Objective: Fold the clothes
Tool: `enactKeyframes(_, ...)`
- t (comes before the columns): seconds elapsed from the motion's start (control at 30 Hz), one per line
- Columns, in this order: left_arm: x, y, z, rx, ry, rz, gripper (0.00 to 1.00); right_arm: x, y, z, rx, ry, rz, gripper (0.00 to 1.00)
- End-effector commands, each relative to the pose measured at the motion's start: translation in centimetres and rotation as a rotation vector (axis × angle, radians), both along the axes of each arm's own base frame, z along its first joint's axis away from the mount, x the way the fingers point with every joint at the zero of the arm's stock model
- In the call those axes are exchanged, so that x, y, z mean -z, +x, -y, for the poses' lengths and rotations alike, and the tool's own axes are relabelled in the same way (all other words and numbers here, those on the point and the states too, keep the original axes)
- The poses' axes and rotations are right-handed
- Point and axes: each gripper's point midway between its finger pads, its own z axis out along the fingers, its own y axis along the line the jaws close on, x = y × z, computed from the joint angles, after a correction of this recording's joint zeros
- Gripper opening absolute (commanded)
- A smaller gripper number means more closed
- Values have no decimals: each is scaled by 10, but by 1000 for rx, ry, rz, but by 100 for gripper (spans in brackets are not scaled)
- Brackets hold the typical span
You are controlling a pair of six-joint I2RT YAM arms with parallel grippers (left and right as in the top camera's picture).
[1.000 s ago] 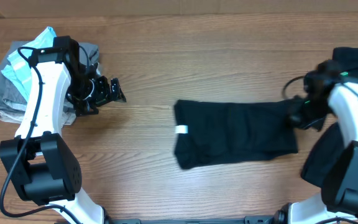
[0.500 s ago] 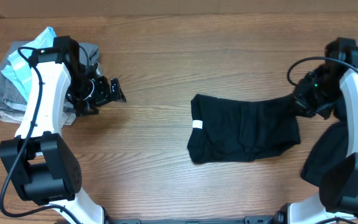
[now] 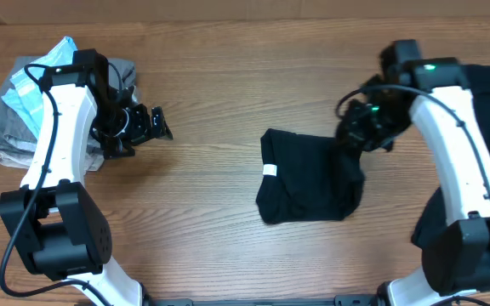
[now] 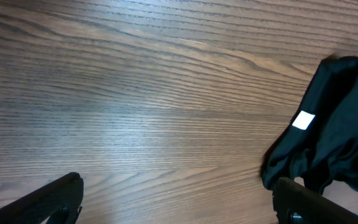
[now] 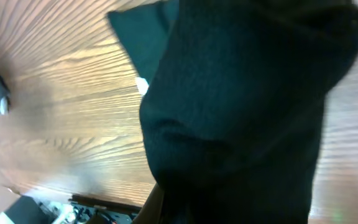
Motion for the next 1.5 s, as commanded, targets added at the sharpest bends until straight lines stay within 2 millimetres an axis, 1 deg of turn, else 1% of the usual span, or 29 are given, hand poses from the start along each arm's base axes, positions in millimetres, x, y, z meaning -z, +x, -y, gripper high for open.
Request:
enactKeyframes(0.0,-1,-1,0,12,4,6,100,-9,3,-33,-15,27,34,4)
enactKeyframes(0.1,-1,-1,0,12,4,6,100,-5,1,-48,-28,-16,44,5)
enactKeyframes(0.2,-1,-1,0,12,4,6,100,1,-1,-57,-18,-77,48,8)
enactKeyframes(0.27,-1,-1,0,12,4,6,100,5,0,-66,-29,-96,60,9)
enactKeyframes(0.37,-1,-1,0,12,4,6,100,11,2,-83,-70,-91,78,10)
enactKeyframes(0.47,-1,-1,0,12,4,6,100,23,1,-101,-112,-92,71,10)
enactKeyframes(0.7,-1,-1,0,12,4,6,100,47,-8,-124,-164,-116,26,10)
enactKeyframes(0.87,-1,-1,0,12,4,6,100,51,-12,-144,-170,-103,34,10)
enactKeyframes(0.9,-1,-1,0,12,4,6,100,51,-12,-147,-175,-99,41,12)
enactKeyframes(0.93,-1,-1,0,12,4,6,100,51,-12,-151,-183,-95,49,16)
enactKeyframes(0.97,-1,-1,0,12,4,6,100,51,-13,-153,-189,-93,52,24)
enactKeyframes(1.03,-1,-1,0,12,4,6,100,51,-15,-154,-193,-94,49,45)
enactKeyframes(1.1,-1,-1,0,12,4,6,100,50,-19,-156,-205,-78,34,59)
enactKeyframes(1.13,-1,-1,0,12,4,6,100,46,-22,-161,-258,-34,36,60)
enactKeyframes(1.17,-1,-1,0,12,4,6,100,40,-25,-164,-305,9,38,60)
enactKeyframes(1.2,-1,-1,0,12,4,6,100,36,-25,-162,-317,22,38,59)
enactKeyframes(1.3,-1,-1,0,12,4,6,100,24,-22,-140,-285,11,19,57)
enactKeyframes(1.33,-1,-1,0,12,4,6,100,22,-21,-133,-272,9,13,54)
enactKeyframes(1.37,-1,-1,0,12,4,6,100,22,-19,-125,-258,5,2,41)
enactKeyframes(1.4,-1,-1,0,12,4,6,100,22,-20,-119,-254,0,-8,22)
enactKeyframes(1.43,-1,-1,0,12,4,6,100,23,-20,-115,-248,-5,-19,12)
enactKeyframes(1.47,-1,-1,0,12,4,6,100,26,-21,-113,-243,-8,-30,4)
